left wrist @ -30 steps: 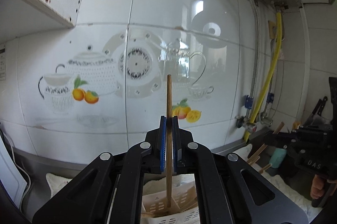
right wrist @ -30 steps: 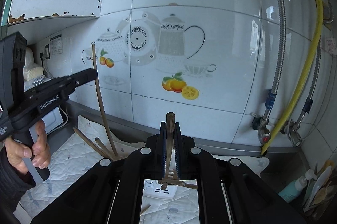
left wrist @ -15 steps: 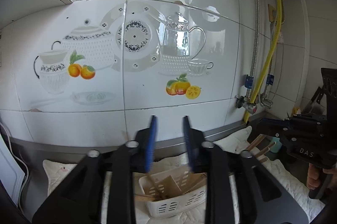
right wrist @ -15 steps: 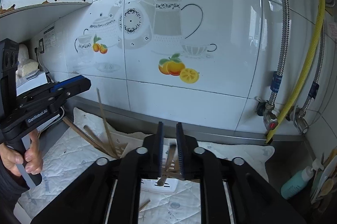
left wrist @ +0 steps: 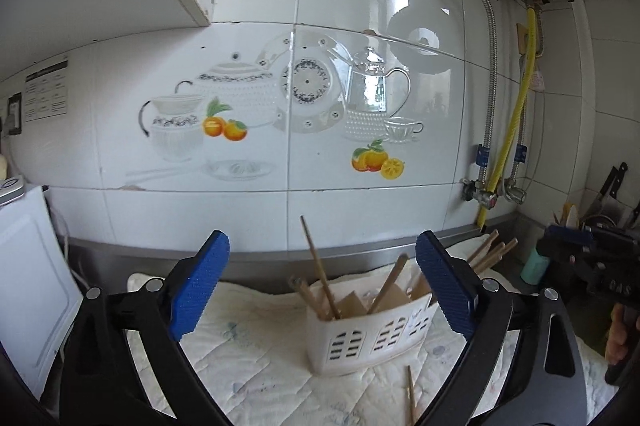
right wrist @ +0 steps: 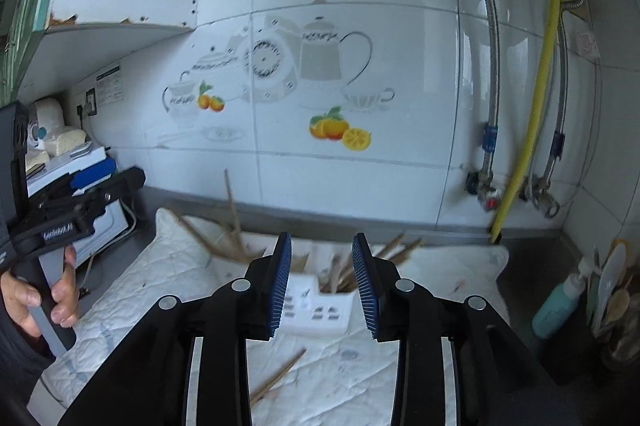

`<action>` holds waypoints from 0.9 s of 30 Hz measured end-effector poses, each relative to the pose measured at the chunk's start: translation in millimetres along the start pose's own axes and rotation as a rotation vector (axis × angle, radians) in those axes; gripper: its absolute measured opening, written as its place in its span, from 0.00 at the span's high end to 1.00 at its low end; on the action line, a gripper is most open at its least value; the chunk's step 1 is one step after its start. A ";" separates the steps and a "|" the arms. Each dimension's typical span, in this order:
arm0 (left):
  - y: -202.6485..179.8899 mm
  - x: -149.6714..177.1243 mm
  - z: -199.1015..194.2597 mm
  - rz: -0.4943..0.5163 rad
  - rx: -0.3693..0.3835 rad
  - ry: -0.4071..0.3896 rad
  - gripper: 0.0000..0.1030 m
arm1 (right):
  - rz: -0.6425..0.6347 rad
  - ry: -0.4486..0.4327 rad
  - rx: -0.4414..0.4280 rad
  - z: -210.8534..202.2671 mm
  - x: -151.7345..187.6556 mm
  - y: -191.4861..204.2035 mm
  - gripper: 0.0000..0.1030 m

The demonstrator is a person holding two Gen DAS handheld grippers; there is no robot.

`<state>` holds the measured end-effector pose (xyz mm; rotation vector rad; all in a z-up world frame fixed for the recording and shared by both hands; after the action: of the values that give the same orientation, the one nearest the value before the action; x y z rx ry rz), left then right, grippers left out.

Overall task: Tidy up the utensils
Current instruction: 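Lower the right tool to the last chopstick on the mat and grasp it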

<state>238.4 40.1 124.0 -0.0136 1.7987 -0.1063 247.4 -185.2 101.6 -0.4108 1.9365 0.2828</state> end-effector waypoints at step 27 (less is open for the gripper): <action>68.8 92.5 -74.4 -0.101 -0.089 0.055 0.05 | 0.277 0.337 -0.010 33.6 215.3 119.9 0.78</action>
<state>148.2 107.3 45.4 -0.1668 1.8565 -0.1000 149.7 -96.0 -109.0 -0.2032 2.3273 0.4233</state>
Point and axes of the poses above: each gripper's, at about its wrist camera, not at the fingertips, and z roughly the way its jaws point, y to its left, x to its underside, the point moved 4 cm from there along z, roughly the way its jaws point, and after that the axes turned 1 degree about -z, right-handed, at the moved point
